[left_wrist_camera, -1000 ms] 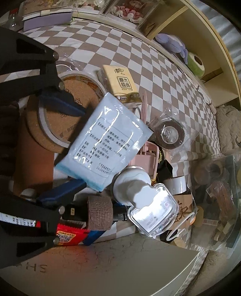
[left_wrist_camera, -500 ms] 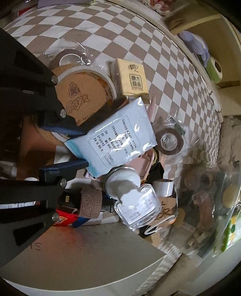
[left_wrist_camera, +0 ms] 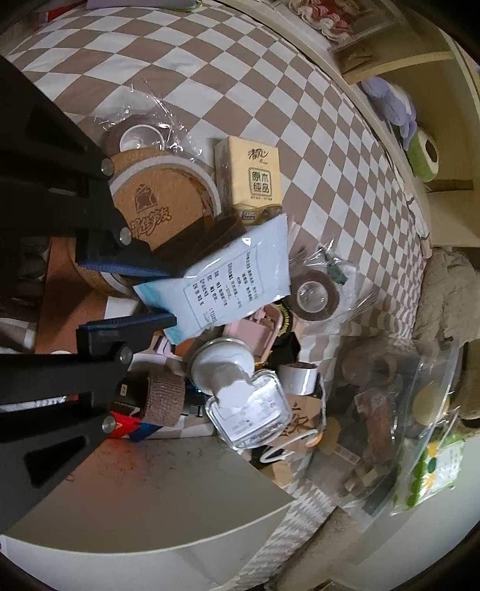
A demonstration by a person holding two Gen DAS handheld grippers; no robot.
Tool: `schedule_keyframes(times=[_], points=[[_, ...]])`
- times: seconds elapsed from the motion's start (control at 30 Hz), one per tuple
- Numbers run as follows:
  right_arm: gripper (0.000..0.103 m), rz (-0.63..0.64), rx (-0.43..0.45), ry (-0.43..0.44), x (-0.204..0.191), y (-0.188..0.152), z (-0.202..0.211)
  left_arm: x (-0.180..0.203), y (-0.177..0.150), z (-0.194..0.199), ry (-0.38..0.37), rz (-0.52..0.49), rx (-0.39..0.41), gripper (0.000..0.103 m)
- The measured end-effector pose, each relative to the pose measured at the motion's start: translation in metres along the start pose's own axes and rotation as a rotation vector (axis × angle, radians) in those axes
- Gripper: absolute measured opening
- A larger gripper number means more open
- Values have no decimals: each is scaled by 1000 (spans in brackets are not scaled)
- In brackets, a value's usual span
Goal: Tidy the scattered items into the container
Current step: 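Grasp the white packet with the left tool while the right tool grasps the pink knitted item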
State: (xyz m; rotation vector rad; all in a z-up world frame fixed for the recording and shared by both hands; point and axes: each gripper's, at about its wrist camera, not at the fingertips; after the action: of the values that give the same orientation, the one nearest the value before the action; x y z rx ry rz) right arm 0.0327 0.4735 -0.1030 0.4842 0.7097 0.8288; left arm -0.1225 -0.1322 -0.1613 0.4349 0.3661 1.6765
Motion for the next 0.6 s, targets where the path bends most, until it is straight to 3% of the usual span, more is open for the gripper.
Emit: schedule_keyframes(times=[0.6], points=[[14, -47, 143, 233, -16, 4, 44, -3, 0, 23, -64, 56, 79, 6]])
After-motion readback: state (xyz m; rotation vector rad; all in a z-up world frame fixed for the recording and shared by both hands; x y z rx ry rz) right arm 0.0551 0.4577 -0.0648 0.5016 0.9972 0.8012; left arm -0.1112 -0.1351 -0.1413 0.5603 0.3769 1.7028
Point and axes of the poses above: each gripper's, at about its wrist camera, not at the fingertips, and z roughly against the way its jaws point, x to its right, y to its top, and after that the axes turned 4 degrees about -x, right-handed
